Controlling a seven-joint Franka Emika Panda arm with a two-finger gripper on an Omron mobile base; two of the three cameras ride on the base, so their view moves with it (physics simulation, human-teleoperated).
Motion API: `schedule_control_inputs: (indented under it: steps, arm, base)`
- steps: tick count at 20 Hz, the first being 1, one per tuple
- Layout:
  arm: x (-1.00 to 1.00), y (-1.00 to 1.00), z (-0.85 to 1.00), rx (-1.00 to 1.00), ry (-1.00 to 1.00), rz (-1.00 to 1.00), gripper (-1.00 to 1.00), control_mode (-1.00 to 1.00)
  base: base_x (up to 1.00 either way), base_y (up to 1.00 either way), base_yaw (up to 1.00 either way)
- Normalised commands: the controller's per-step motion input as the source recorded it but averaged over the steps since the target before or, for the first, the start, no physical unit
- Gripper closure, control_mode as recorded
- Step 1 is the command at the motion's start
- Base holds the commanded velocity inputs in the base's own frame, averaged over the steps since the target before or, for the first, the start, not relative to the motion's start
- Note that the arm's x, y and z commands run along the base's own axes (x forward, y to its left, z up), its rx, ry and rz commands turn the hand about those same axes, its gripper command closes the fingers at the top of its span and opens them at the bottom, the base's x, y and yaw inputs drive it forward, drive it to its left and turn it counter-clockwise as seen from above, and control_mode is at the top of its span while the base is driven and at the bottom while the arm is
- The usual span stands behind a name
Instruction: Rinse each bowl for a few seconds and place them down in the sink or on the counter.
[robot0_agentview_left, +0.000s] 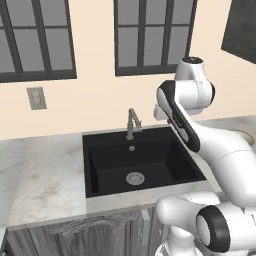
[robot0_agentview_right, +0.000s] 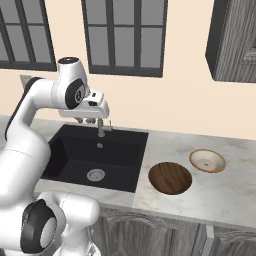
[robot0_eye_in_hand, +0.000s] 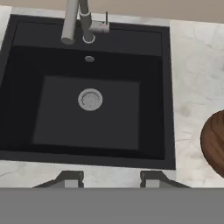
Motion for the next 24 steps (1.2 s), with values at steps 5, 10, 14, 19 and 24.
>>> schedule_control_inputs:
  steps: [5, 10, 14, 19, 24]
  arm:
    - [-0.16, 0.00, 0.00, 0.00, -0.08, 0.00, -1.00, -1.00]
    - [-0.33, 0.00, 0.00, 0.00, -0.09, 0.00, -1.00, -1.00]
    - [-0.37, 0.00, 0.00, 0.00, -0.08, 0.00, -1.00, -1.00]
    - [-0.30, -0.01, 0.00, 0.00, -0.16, 0.00, -1.00, -1.00]
    - [-0.21, 0.00, -0.05, -0.01, -0.20, 0.00, -1.00, -1.00]
  base:
    - [0.00, 0.00, 0.00]
    - [0.00, 0.00, 0.00]
    - [0.00, 0.00, 0.00]
    - [0.00, 0.00, 0.00]
    - [0.00, 0.00, 0.00]
